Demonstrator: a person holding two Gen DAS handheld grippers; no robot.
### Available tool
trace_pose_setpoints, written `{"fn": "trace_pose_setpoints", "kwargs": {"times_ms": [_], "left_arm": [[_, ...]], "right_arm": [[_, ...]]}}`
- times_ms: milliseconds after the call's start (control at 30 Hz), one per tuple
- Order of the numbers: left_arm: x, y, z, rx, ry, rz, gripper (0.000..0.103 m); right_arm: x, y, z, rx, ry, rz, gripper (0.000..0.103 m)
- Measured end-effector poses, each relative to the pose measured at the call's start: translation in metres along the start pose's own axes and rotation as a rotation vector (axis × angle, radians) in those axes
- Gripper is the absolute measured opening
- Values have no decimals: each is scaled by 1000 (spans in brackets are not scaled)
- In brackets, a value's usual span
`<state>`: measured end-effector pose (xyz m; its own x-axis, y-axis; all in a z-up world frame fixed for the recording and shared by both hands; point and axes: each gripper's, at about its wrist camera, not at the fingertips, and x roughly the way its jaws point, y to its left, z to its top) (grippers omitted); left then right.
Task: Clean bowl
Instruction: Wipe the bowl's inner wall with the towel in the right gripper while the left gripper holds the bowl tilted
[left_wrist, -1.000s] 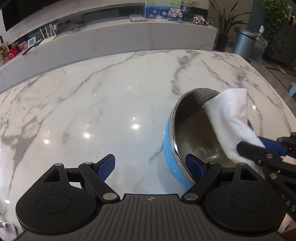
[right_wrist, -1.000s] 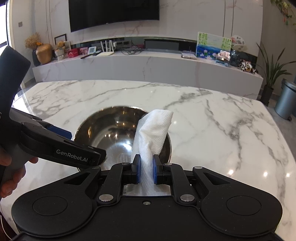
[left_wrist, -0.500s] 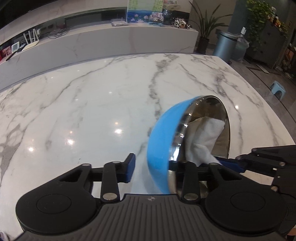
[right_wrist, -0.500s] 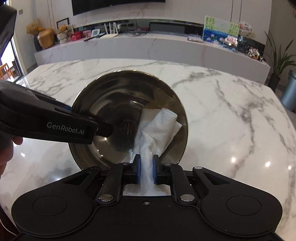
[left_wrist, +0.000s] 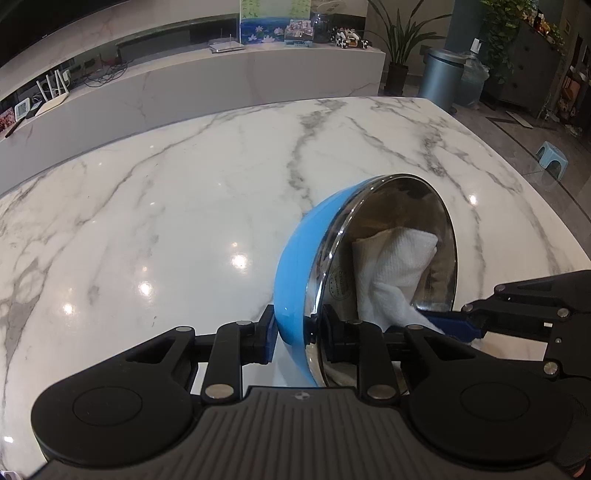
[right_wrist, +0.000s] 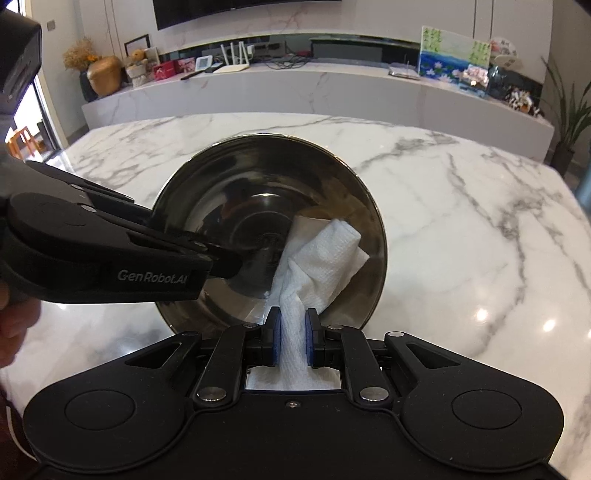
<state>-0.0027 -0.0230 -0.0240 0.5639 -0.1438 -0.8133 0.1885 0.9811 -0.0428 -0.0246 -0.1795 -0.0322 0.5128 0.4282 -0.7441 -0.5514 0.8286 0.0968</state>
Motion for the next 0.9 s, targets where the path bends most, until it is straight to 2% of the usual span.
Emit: {"fn": "trace_pose_setpoints", "kwargs": {"times_ms": [167, 233, 367, 467, 667, 800, 900], "left_arm": [[0, -1, -1, 19, -5, 0, 22], [-1, -2, -1, 31, -9, 4, 22], [-1, -4, -1, 41, -15, 12, 22], [-1, -6, -1, 49, -19, 17, 22], [0, -6, -2, 28, -27, 26, 27], [5, -3, -4, -19, 10, 2, 39], [10, 0, -7, -55, 41, -23, 40]], "right_arm": [[0, 2, 0, -25, -2, -4, 11], [0, 6, 0, -48, -8, -31, 11], [0, 19, -3, -174, -29, -138, 11], [2, 23, -5, -201, -26, -149, 11], [4, 8, -2, -95, -9, -86, 11], [7, 3, -2, -55, 0, -68, 11], [7, -1, -2, -14, 3, -39, 11]]}}
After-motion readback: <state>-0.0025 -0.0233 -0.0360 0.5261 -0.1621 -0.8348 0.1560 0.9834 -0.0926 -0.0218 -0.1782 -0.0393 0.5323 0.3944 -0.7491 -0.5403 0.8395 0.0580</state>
